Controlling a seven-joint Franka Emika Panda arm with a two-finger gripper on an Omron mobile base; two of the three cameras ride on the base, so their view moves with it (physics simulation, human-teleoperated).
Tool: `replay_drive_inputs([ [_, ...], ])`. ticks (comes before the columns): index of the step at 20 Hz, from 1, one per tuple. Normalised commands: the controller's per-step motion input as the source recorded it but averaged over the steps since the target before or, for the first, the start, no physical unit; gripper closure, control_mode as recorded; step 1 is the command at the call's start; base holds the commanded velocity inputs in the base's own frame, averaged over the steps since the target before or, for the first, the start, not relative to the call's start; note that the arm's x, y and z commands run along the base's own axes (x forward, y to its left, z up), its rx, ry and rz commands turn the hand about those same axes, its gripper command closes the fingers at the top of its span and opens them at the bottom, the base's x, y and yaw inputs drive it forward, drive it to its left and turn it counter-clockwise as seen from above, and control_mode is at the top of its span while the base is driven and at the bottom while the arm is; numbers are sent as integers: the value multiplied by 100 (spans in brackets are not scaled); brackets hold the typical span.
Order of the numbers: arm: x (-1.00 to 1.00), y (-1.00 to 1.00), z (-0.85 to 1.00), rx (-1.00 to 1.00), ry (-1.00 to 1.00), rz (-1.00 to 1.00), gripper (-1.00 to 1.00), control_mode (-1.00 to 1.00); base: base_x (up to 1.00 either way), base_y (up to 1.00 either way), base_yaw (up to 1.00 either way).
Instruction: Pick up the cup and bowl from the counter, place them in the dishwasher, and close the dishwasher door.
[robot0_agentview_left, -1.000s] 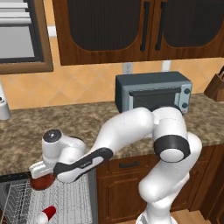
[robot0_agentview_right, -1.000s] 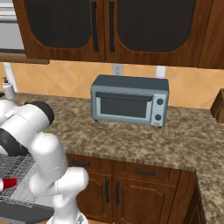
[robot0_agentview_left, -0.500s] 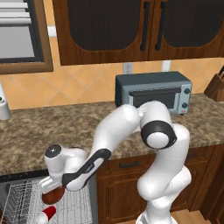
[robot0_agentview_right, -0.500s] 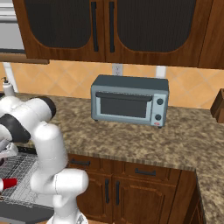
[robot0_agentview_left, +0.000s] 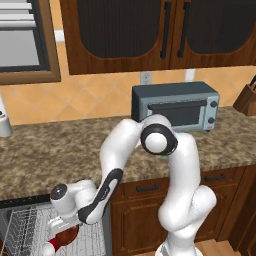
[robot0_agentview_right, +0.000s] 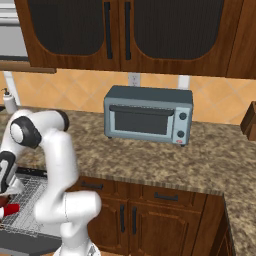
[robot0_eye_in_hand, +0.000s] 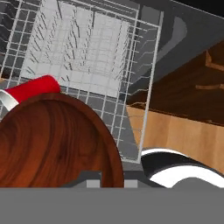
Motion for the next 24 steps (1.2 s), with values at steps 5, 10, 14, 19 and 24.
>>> replay_drive_inputs([
  [5, 4, 1, -59, -1, 7, -23, 100, -100, 0, 0, 0],
  [10, 39, 0, -47, 0, 0, -30, 100, -100, 0, 0, 0],
  [14, 40, -1, -54, -3, -2, -29, 100, -100, 0, 0, 0],
  [19, 19, 4, -60, -9, -9, -19, 100, -100, 0, 0, 0],
  [24, 0, 9, -25, 0, -13, -1, 100, -100, 0, 0, 0],
])
